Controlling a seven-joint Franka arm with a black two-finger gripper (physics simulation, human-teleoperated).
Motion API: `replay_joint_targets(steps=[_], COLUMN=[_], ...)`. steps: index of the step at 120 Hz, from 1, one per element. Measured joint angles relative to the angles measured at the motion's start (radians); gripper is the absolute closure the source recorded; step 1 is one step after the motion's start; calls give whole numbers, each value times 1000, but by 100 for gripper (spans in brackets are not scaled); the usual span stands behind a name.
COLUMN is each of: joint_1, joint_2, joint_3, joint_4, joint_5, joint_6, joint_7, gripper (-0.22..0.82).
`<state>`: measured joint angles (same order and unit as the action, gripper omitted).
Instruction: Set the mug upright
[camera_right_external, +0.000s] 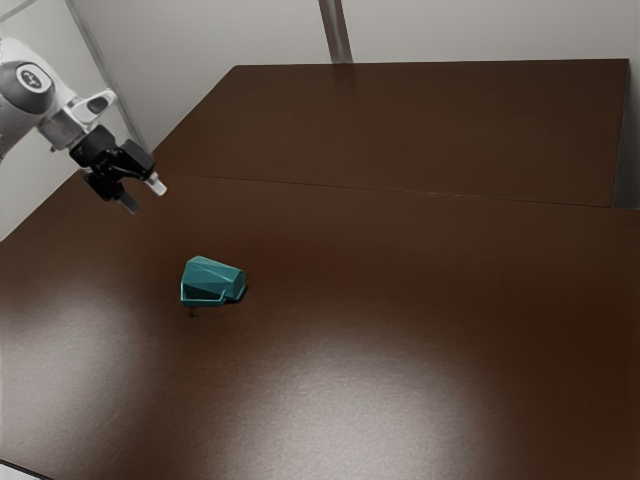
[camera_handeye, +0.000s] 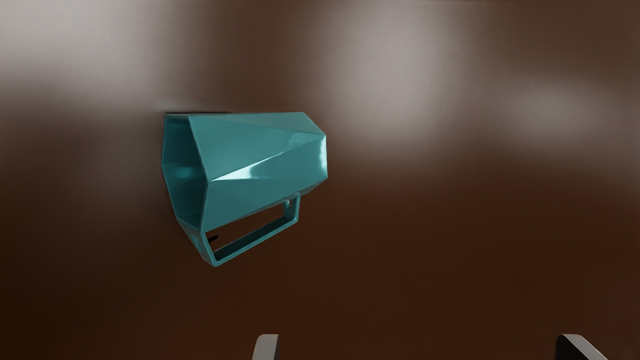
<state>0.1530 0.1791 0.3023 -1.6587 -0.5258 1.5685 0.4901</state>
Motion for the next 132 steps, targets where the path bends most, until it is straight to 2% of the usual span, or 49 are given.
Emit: replay_joint_targets(steps=[38,68,104,109,122,132], joint_1=[71,79,79,80,91,96], joint_2=[186,290,329,329,329,328], joint_3=[1,-9,-11,-11,-11,-11], joint_4=[-5,-6,-58,-60,-62,-63], joint_5=[-105,-213,-339,-351,-368,-374], joint_6=[6,39,46,42,31,25], joint_7=[117,181,253,264,292,311], gripper=[0,0,0,6,36,53])
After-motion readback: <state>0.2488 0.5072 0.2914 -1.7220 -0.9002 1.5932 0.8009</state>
